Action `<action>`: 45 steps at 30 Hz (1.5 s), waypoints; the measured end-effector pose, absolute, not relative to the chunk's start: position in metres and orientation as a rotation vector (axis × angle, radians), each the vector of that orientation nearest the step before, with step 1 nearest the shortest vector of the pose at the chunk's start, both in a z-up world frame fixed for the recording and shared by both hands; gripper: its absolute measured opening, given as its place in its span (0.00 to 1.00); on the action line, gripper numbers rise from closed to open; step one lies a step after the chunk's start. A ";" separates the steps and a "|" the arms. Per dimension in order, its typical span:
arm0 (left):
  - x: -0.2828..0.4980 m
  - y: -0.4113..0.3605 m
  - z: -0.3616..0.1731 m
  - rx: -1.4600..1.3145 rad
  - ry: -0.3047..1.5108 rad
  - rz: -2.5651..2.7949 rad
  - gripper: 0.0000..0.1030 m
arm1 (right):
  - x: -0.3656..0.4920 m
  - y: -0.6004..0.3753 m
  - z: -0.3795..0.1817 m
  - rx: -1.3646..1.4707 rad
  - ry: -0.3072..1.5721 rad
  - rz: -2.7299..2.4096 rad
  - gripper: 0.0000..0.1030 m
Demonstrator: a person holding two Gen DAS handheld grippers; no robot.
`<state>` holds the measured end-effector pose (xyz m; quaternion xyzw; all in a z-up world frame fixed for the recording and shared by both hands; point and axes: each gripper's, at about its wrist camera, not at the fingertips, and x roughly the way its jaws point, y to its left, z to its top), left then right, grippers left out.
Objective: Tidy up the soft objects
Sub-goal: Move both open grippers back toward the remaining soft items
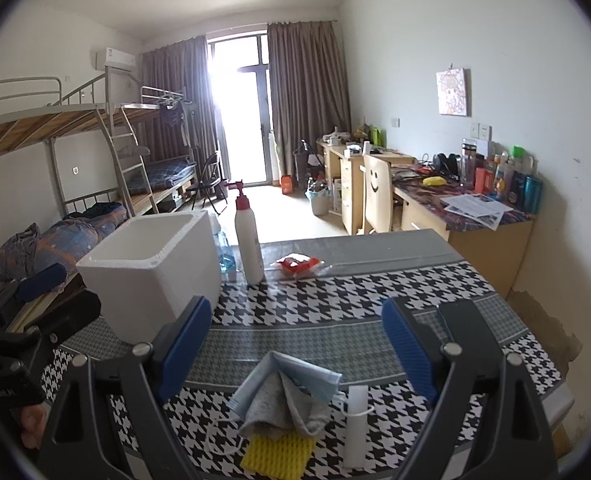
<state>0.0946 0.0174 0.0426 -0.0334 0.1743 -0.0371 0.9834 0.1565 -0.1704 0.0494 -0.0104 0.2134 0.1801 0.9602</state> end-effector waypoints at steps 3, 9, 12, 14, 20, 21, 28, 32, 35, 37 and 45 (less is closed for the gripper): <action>0.097 0.014 0.041 -0.071 0.360 -0.076 0.99 | 0.154 -0.174 0.050 -0.030 0.423 0.345 0.87; 0.100 0.011 0.034 -0.094 0.377 -0.094 0.99 | 0.151 -0.184 0.042 -0.001 0.441 0.334 0.87; 0.101 0.006 0.030 -0.094 0.384 -0.108 0.99 | 0.149 -0.189 0.037 -0.004 0.447 0.321 0.87; 0.103 0.002 0.027 -0.091 0.390 -0.121 0.99 | 0.148 -0.193 0.034 -0.004 0.450 0.314 0.87; 0.104 -0.010 0.022 -0.072 0.393 -0.142 0.99 | 0.145 -0.201 0.029 0.005 0.459 0.299 0.87; 0.105 -0.010 0.021 -0.072 0.395 -0.146 0.99 | 0.145 -0.202 0.028 0.004 0.459 0.295 0.87; 0.107 -0.019 0.010 -0.099 0.414 -0.171 0.99 | 0.143 -0.211 0.021 0.001 0.466 0.263 0.87; 0.110 -0.024 0.001 -0.103 0.439 -0.172 0.99 | 0.145 -0.217 0.013 -0.002 0.493 0.249 0.87; 0.111 -0.029 -0.004 -0.091 0.453 -0.177 0.99 | 0.142 -0.218 0.009 -0.007 0.500 0.244 0.87; 0.111 -0.032 -0.008 -0.089 0.460 -0.183 0.99 | 0.142 -0.220 0.007 -0.005 0.505 0.240 0.87; 0.116 -0.039 -0.022 -0.072 0.504 -0.212 0.99 | 0.142 -0.224 -0.005 -0.018 0.526 0.211 0.87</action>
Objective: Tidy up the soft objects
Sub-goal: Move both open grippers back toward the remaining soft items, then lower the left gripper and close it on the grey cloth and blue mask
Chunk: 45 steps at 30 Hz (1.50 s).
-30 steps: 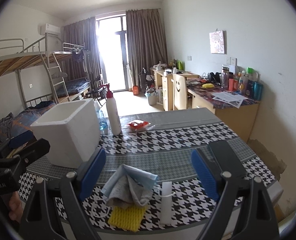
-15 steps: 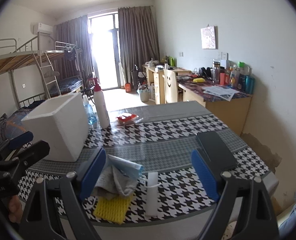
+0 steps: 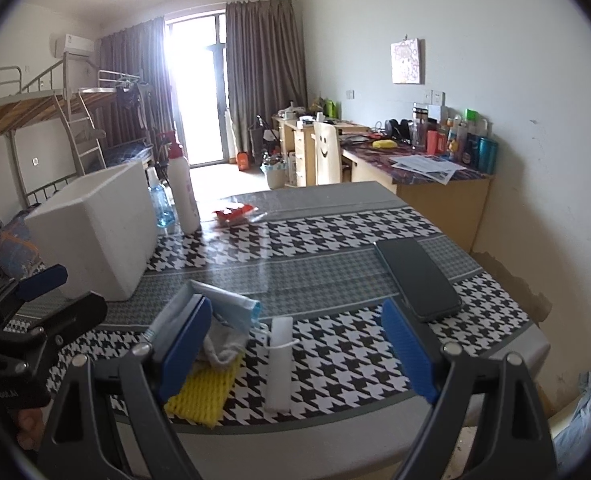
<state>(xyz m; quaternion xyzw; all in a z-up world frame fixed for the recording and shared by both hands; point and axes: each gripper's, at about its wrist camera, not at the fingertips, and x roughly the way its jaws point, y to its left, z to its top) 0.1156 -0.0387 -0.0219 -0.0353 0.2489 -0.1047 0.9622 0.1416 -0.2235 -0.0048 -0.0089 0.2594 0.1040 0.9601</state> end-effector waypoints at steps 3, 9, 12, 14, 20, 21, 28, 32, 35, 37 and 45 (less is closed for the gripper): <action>0.118 -0.042 -0.028 -0.064 0.516 -0.219 0.99 | 0.141 -0.226 -0.012 -0.001 0.540 0.215 0.87; 0.123 -0.050 -0.036 -0.055 0.539 -0.230 0.99 | 0.142 -0.233 -0.025 0.004 0.570 0.199 0.87; 0.126 -0.053 -0.041 -0.058 0.559 -0.232 0.99 | 0.145 -0.237 -0.032 0.017 0.591 0.195 0.87; 0.129 -0.055 -0.042 -0.057 0.571 -0.235 0.99 | 0.147 -0.238 -0.037 0.023 0.605 0.195 0.87; 0.137 -0.063 -0.051 -0.046 0.607 -0.254 0.97 | 0.151 -0.240 -0.049 0.034 0.631 0.195 0.87; 0.140 -0.065 -0.052 -0.044 0.612 -0.255 0.96 | 0.151 -0.241 -0.051 0.034 0.635 0.193 0.87; 0.153 -0.075 -0.067 -0.029 0.682 -0.274 0.75 | 0.155 -0.246 -0.063 0.044 0.668 0.192 0.87; 0.156 -0.081 -0.072 -0.011 0.706 -0.274 0.69 | 0.156 -0.246 -0.065 0.048 0.675 0.195 0.87; 0.159 -0.083 -0.075 -0.001 0.719 -0.273 0.67 | 0.158 -0.247 -0.068 0.048 0.681 0.198 0.87; 0.161 -0.086 -0.077 0.004 0.728 -0.269 0.67 | 0.159 -0.247 -0.069 0.048 0.685 0.199 0.87; 0.168 -0.088 -0.081 0.009 0.741 -0.254 0.67 | 0.163 -0.247 -0.077 0.034 0.708 0.201 0.87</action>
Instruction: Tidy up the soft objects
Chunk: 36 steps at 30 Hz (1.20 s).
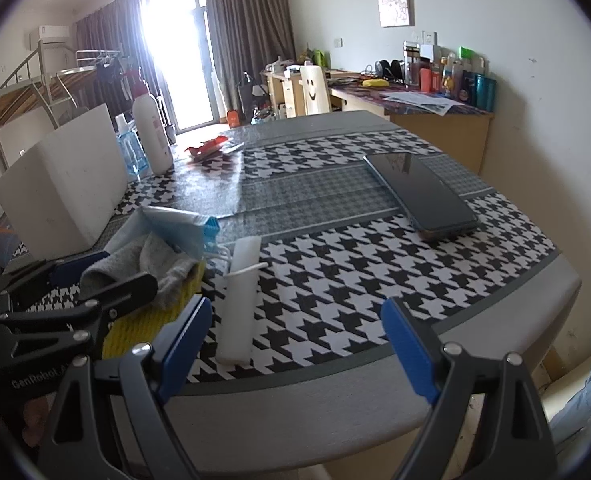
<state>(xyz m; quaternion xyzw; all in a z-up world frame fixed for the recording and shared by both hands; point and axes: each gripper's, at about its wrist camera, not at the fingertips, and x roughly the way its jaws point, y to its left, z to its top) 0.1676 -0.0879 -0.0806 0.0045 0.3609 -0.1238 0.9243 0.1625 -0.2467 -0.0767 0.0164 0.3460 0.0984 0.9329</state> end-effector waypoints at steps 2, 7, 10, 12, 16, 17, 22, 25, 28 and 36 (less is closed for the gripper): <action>0.170 -0.087 -0.082 0.003 0.746 -0.245 0.64 | 0.163 -0.248 -0.079 0.034 0.717 0.202 0.87; 0.176 -0.083 -0.089 -0.006 0.777 -0.212 0.48 | 0.164 -0.248 -0.081 0.029 0.727 0.216 0.87; 0.177 -0.080 -0.091 -0.012 0.789 -0.198 0.40 | 0.164 -0.247 -0.082 0.023 0.727 0.224 0.87; 0.178 -0.080 -0.093 -0.012 0.794 -0.195 0.38 | 0.164 -0.246 -0.083 0.023 0.730 0.227 0.87; 0.176 -0.080 -0.093 -0.006 0.785 -0.194 0.34 | 0.166 -0.242 -0.086 0.018 0.744 0.242 0.87; 0.176 -0.081 -0.093 -0.002 0.783 -0.196 0.33 | 0.166 -0.241 -0.087 0.013 0.751 0.245 0.87; 0.173 -0.081 -0.091 0.006 0.766 -0.207 0.26 | 0.165 -0.234 -0.089 -0.012 0.766 0.264 0.74; 0.172 -0.082 -0.090 0.012 0.762 -0.210 0.24 | 0.166 -0.230 -0.091 -0.025 0.778 0.270 0.67; 0.171 -0.081 -0.089 0.011 0.758 -0.211 0.22 | 0.165 -0.224 -0.093 -0.039 0.783 0.281 0.64; 0.166 -0.080 -0.086 0.018 0.741 -0.223 0.18 | 0.167 -0.215 -0.096 -0.079 0.816 0.293 0.42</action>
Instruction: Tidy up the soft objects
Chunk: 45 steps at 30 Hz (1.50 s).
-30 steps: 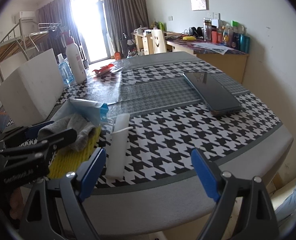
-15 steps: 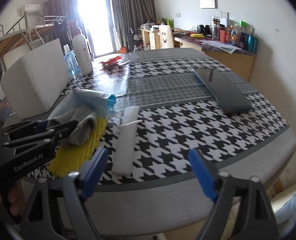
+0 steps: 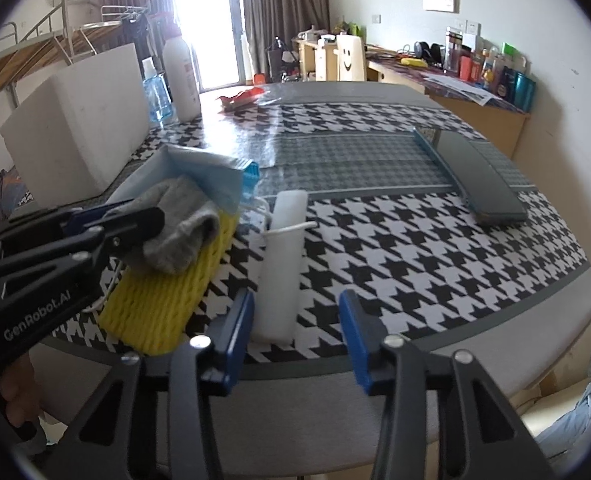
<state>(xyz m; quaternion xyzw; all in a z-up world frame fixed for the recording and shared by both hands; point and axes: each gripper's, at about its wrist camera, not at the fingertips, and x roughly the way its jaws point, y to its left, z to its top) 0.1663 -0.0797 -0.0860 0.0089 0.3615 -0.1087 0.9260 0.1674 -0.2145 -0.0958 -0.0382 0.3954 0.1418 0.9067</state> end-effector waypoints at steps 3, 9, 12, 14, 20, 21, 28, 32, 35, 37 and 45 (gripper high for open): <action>0.165 -0.079 -0.085 0.020 0.737 -0.228 0.17 | 0.164 -0.208 -0.096 -0.105 0.821 0.315 0.31; 0.161 -0.076 -0.081 0.021 0.719 -0.236 0.16 | 0.166 -0.210 -0.093 -0.070 0.842 0.334 0.20; 0.158 -0.073 -0.078 0.018 0.706 -0.236 0.16 | 0.165 -0.211 -0.090 -0.069 0.831 0.335 0.18; 0.156 -0.072 -0.076 0.018 0.700 -0.236 0.15 | 0.164 -0.212 -0.085 -0.066 0.822 0.332 0.18; 0.152 -0.069 -0.072 0.014 0.687 -0.236 0.14 | 0.163 -0.219 -0.076 -0.022 0.814 0.346 0.18; 0.152 -0.068 -0.072 0.012 0.685 -0.235 0.14 | 0.162 -0.219 -0.075 -0.015 0.815 0.348 0.18; 0.150 -0.069 -0.070 0.007 0.685 -0.239 0.14 | 0.155 -0.223 -0.066 0.009 0.806 0.359 0.18; 0.148 -0.067 -0.068 0.007 0.680 -0.237 0.14 | 0.151 -0.226 -0.060 0.038 0.814 0.395 0.18; 0.147 -0.067 -0.067 0.007 0.678 -0.236 0.14 | 0.147 -0.228 -0.058 0.055 0.821 0.415 0.18; 0.146 -0.067 -0.067 0.007 0.677 -0.236 0.14 | 0.147 -0.230 -0.057 0.066 0.832 0.430 0.18; 0.141 -0.075 -0.066 0.024 0.677 -0.257 0.14 | 0.134 -0.235 -0.053 0.077 0.835 0.444 0.18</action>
